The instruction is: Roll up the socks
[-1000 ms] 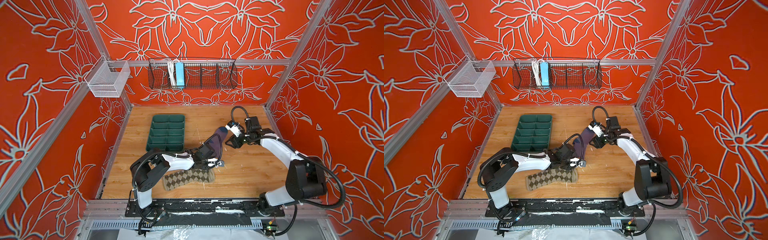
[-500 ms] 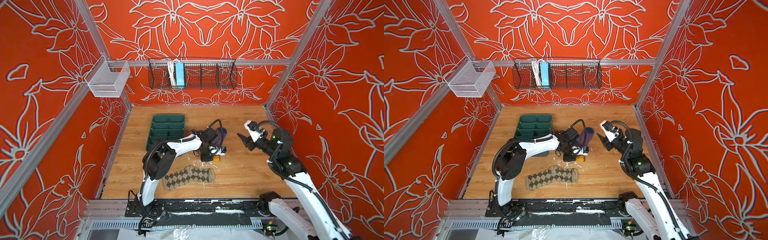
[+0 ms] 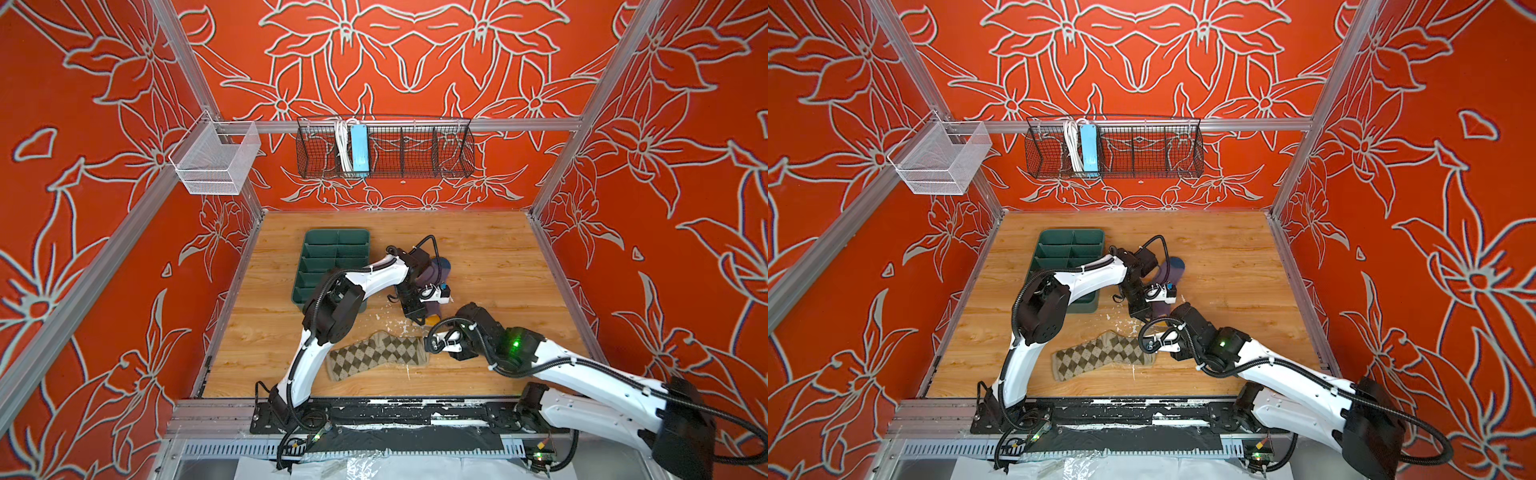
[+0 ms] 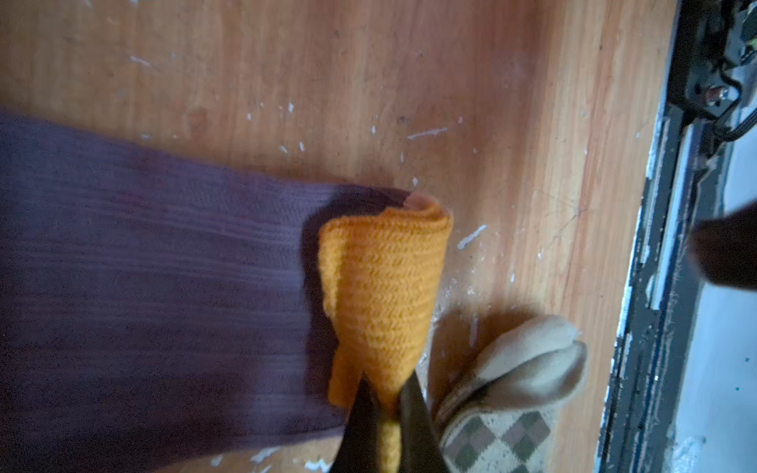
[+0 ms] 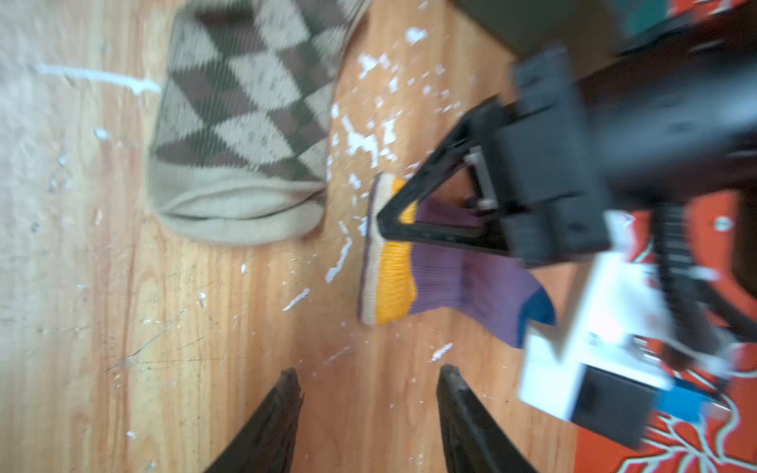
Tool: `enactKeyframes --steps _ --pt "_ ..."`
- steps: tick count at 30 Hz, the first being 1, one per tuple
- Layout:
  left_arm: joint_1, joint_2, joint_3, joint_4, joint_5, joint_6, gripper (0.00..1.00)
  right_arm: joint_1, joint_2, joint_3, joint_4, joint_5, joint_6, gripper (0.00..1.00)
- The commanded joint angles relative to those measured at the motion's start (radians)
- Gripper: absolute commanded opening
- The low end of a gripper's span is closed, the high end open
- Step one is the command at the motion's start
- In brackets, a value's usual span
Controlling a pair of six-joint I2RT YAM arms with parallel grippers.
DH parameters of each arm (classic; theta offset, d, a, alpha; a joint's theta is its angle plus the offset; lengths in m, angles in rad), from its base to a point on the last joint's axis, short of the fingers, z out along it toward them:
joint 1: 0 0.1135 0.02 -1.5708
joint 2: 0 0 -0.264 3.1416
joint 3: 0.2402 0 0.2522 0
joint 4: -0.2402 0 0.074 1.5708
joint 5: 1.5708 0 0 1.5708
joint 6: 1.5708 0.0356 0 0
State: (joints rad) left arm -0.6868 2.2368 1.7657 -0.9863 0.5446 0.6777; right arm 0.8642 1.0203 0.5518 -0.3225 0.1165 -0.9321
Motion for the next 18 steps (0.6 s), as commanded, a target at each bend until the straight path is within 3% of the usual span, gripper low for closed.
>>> enactKeyframes --steps 1,4,12,15,18 --pt "0.006 0.023 0.022 -0.074 0.058 -0.001 0.0 0.004 0.104 -0.014 0.198 0.069 -0.016 0.56" --pt "0.008 0.024 0.019 -0.074 0.061 0.0 0.0 -0.003 0.218 -0.014 0.33 0.11 -0.009 0.56" --pt "0.013 0.014 0.011 -0.068 0.064 -0.001 0.0 -0.066 0.411 0.028 0.425 0.053 -0.015 0.54" --pt "0.013 0.012 0.01 -0.068 0.067 -0.001 0.0 -0.086 0.451 0.041 0.412 0.035 -0.006 0.45" --pt "0.013 -0.001 0.002 -0.06 0.065 -0.001 0.0 -0.089 0.47 0.057 0.363 0.01 0.004 0.27"
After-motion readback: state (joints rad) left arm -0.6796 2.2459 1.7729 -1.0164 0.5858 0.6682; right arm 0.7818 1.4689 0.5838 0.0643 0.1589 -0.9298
